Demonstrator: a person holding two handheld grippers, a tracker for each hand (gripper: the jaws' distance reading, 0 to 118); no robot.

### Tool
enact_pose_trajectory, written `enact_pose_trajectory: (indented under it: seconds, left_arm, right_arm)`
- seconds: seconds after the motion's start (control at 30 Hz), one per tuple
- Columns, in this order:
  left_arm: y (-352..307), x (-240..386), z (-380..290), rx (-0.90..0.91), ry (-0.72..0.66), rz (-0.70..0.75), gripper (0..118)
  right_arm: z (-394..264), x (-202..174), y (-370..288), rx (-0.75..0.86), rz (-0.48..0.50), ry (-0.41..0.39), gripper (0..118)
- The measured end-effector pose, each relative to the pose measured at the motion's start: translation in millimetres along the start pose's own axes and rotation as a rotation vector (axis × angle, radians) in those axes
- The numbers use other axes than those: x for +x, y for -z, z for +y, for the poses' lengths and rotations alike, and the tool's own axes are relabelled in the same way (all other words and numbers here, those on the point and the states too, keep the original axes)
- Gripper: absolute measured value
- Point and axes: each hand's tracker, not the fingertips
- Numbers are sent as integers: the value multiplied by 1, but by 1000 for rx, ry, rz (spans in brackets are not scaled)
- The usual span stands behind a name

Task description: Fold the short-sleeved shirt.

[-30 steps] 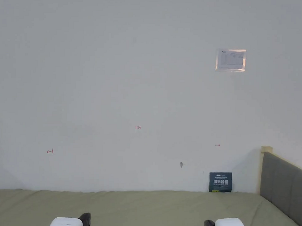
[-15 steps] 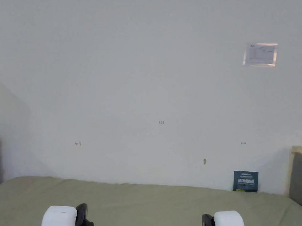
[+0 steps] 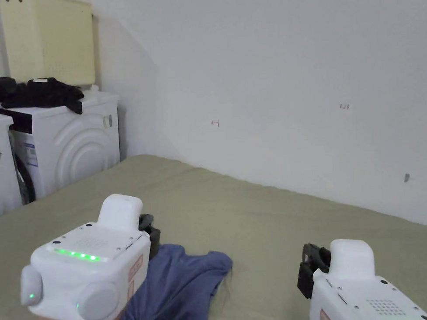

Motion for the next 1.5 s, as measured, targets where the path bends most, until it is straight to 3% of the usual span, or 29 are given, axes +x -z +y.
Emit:
enact_pose_trajectory:
  seconds: [0.2, 0.4, 0.43, 0.5, 0.53, 0.9, 0.97, 1.0, 1.03, 1.07, 1.13, 1.27, 1.37, 1.5]
  left_arm:
    - [117, -23, -51, -390, -29, -84, 0]
    - [218, -17, -110, -554, -6, -121, 0]
    - [235, -14, -117, -563, 2, -127, 17]
    - [263, -8, -125, -583, 2, -123, 91]
    - [274, -6, -128, -588, 4, -127, 105]
    - [370, 32, -163, -632, 58, -82, 103]
    - [369, 36, -165, -676, 124, -71, 84]
    - [363, 31, -162, -656, 89, -102, 56]
    - [359, 29, -158, -677, 32, -120, 8]
    - [354, 26, -153, -680, -23, -122, 3]
    - [340, 28, -147, -570, 50, -54, 2]
    - [342, 24, -152, -610, 9, -113, 2]
    - [319, 31, -128, -529, -148, -282, 3]
    - [302, 80, -88, -398, -33, -389, 3]
  right_arm:
    - [-23, 5, 32, -84, 11, -32, 0]
    - [-44, 19, 81, -161, 0, -22, 0]
    - [-47, 21, 89, -173, 4, -21, 0]
    - [-54, 24, 103, -201, -1, -27, 0]
    - [-58, 26, 109, -210, -4, -31, 0]
    - [-97, 39, 141, -327, -23, -60, 0]
    - [-98, 39, 141, -336, -24, -70, 0]
    - [-98, 40, 139, -335, -26, -76, 0]
    - [-98, 41, 137, -333, -26, -78, 0]
    - [-98, 42, 135, -327, -28, -77, 0]
    - [-96, 44, 133, -319, -28, -60, 0]
    - [-90, 45, 124, -307, -20, -49, 0]
    - [-86, 52, 115, -286, -22, -26, 0]
    - [-83, 72, 99, -282, -72, 45, 0]
